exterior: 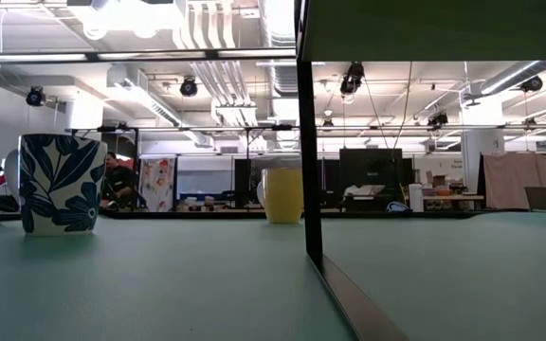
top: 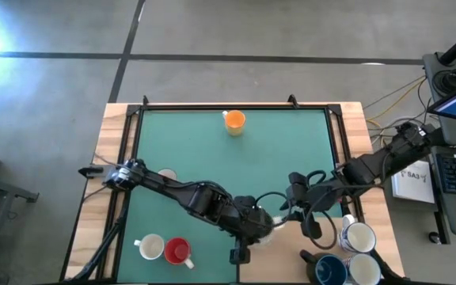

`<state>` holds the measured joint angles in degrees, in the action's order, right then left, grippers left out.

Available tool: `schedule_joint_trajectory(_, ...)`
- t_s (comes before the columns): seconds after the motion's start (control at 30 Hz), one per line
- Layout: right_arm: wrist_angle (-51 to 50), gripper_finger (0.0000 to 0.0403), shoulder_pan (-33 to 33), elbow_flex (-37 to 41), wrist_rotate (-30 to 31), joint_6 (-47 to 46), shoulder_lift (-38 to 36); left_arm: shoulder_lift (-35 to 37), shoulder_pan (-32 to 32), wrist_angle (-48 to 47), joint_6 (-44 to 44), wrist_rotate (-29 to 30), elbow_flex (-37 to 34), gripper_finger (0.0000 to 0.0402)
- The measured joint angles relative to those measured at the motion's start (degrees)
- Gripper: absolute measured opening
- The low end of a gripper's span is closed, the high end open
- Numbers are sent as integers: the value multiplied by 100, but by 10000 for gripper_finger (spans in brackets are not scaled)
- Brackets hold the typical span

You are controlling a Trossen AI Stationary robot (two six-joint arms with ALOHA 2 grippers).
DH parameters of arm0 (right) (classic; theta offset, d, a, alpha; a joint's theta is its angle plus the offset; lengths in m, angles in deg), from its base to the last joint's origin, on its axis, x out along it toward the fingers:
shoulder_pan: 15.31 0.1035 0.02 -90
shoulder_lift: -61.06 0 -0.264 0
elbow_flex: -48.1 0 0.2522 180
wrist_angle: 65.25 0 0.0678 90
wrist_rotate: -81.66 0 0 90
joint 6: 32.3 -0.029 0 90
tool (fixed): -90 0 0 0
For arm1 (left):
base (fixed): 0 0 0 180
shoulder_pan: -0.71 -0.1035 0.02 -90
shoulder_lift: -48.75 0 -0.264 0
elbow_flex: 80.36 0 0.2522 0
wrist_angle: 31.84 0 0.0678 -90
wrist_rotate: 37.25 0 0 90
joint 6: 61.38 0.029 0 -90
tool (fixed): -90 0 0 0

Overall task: Place coffee mugs
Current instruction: Put the white mug on the shelf

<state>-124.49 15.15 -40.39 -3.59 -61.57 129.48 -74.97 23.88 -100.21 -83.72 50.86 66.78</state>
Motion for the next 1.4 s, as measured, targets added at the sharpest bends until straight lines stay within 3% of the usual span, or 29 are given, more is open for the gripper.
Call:
schedule_joint_trajectory(0.43, -45, 141, 155, 13, 133, -205, 2, 0, 29, 513, -88, 208, 14, 70)
schedule_joint_trajectory(0.7, -15, 132, 139, 17, 282, -1155, 146, 80, 216, 460, -384, 1406, 162, 71)
schedule_joint_trajectory(0.97, 408, 137, -83, -72, 234, -1811, 476, 477, 286, -654, -578, 2231, 162, 71)
schedule_joint_trajectory(1.4, 447, 136, -385, -204, 127, -2785, 1241, 939, 309, -2417, -691, 2563, 160, 71)
